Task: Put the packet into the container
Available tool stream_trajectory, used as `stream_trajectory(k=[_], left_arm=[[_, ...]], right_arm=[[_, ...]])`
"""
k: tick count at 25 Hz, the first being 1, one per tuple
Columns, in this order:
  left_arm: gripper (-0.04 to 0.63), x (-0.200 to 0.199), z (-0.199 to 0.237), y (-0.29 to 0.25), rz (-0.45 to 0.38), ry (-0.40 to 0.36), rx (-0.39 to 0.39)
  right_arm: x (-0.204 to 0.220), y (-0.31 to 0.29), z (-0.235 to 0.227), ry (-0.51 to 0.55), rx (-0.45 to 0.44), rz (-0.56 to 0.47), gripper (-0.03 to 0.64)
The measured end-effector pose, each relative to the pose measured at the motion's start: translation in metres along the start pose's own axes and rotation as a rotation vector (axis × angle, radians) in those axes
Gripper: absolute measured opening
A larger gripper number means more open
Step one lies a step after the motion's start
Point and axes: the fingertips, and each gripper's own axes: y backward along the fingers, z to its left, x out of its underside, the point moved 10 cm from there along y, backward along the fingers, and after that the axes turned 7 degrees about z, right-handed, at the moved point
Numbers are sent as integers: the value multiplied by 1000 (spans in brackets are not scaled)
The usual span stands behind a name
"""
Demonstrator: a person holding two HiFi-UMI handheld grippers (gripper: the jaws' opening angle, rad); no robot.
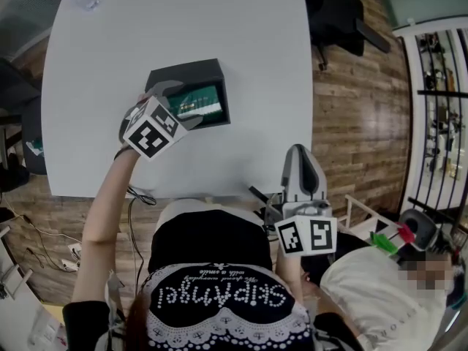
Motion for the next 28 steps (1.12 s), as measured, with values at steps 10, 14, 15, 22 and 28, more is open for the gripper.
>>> stream_trajectory(k=[10, 14, 15, 22, 28], left_arm=[[263, -15, 1, 35, -170, 36, -97], [206, -21, 3, 54, -277, 76, -160], [190, -23, 3, 58, -300, 80, -177], [85, -31, -4, 98, -468, 95, -292], [44, -32, -17, 138, -600, 110, -390]], right_arm=[[0, 5, -1, 7, 1, -15, 38], [0, 8, -1, 11, -2, -23, 38], [-1, 8, -1, 12, -3, -26, 38], [-8, 16, -2, 33, 8, -56, 38], [-16, 29, -6, 54, 22, -91, 37]])
